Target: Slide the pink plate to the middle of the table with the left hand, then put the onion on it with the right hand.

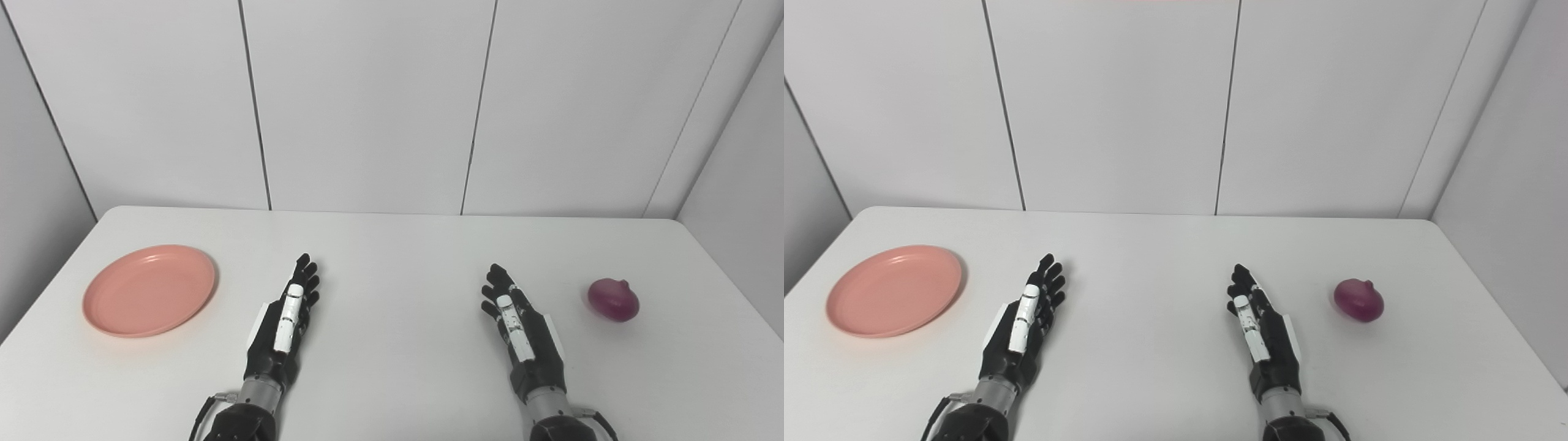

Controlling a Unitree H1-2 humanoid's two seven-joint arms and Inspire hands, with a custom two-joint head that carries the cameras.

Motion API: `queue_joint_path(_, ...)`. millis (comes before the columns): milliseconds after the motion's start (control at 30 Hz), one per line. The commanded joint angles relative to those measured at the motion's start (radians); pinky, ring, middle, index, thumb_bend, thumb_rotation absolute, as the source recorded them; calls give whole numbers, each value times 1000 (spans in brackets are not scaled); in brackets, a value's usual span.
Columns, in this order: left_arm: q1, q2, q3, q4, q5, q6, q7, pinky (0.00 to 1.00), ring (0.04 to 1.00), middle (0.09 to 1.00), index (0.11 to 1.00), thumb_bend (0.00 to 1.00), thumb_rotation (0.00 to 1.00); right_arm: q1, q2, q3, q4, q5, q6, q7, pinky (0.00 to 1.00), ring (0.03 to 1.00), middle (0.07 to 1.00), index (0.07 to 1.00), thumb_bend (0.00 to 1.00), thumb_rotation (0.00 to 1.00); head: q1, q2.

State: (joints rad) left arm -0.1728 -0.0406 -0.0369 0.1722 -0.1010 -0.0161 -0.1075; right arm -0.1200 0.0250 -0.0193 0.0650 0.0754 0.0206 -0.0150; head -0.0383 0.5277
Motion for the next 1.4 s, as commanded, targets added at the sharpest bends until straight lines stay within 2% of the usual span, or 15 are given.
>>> queue_joint_path(0, 17, 7, -1, 37, -2, -24, -11, 1000, 1000, 1000, 1000, 495, 1000, -23, 2, -3, 5, 15, -53, 16, 901, 906, 919, 903, 440, 832, 1, 1)
queue_joint_path(100, 17, 7, -1, 37, -4, -23, -14, 1000, 1000, 1000, 1000, 494, 1000, -24, 3, -4, 8, 22, -48, 17, 907, 914, 927, 907, 457, 873, 1, 1)
queue_joint_path(233, 17, 9, -5, 34, 1, -23, -14, 1000, 1000, 1000, 1000, 491, 1000, -25, 7, -6, 10, 27, -38, 10, 907, 906, 922, 903, 413, 799, 0, 0)
queue_joint_path(333, 19, 9, -7, 27, 6, -17, -10, 1000, 1000, 1000, 1000, 488, 1000, -26, 7, -4, 11, 21, -30, 5, 919, 911, 922, 902, 418, 788, 0, -1)
queue_joint_path(533, 19, 9, -8, 31, 4, -23, -12, 1000, 1000, 1000, 1000, 480, 1000, -24, 3, 3, 2, 5, -7, 1, 924, 912, 925, 905, 440, 840, 0, -1)
queue_joint_path(700, 20, 9, -9, 29, 4, -23, -12, 1000, 1000, 1000, 1000, 481, 1000, -23, 3, 2, -2, 1, 4, 3, 926, 917, 931, 908, 483, 847, 0, -2)
queue_joint_path(900, 21, 8, -12, 32, 10, -24, -8, 1000, 1000, 1000, 1000, 484, 1000, -22, -5, 7, -2, -7, -1, 10, 919, 919, 931, 908, 480, 853, 8, -8)
queue_joint_path(967, 20, 5, -13, 39, 18, -29, -1, 1000, 1000, 1000, 1000, 488, 1000, -21, -9, 5, 4, -1, -5, 15, 921, 924, 933, 908, 494, 840, 32, -17)
queue_joint_path(1100, 21, -7, -27, 51, 47, -28, 12, 1000, 1000, 1000, 1000, 525, 1000, -21, -34, -3, 14, 31, -11, 45, 947, 952, 956, 931, 503, 835, 146, -52)
queue_joint_path(1200, 15, -25, -36, 79, 74, -54, 33, 1000, 1000, 1000, 1000, 541, 1000, -19, -71, -1, 27, 46, -30, 87, 992, 992, 992, 973, 477, 922, 233, -77)
queue_joint_path(1233, 12, -34, -42, 91, 94, -58, 49, 1000, 1000, 1000, 1000, 542, 1000, -20, -89, -3, 46, 59, -51, 112, 996, 996, 996, 977, 475, 933, 284, -96)
queue_joint_path(1267, 9, -40, -46, 98, 107, -59, 59, 1000, 1000, 1000, 1000, 556, 1000, -21, -100, -5, 60, 67, -65, 129, 999, 999, 999, 991, 469, 971, 284, -96)
queue_joint_path(1300, 7, -47, -54, 102, 126, -53, 71, 1000, 1000, 1000, 1000, 560, 1000, -25, -112, -10, 84, 81, -82, 150, 1000, 1000, 1000, 996, 467, 985, 327, -112)
queue_joint_path(1367, 5, -57, -69, 104, 155, -43, 93, 1000, 1000, 1000, 1000, 578, 1000, -31, -129, -16, 118, 100, -107, 178, 1000, 1000, 1000, 1000, 460, 997, 366, -127)
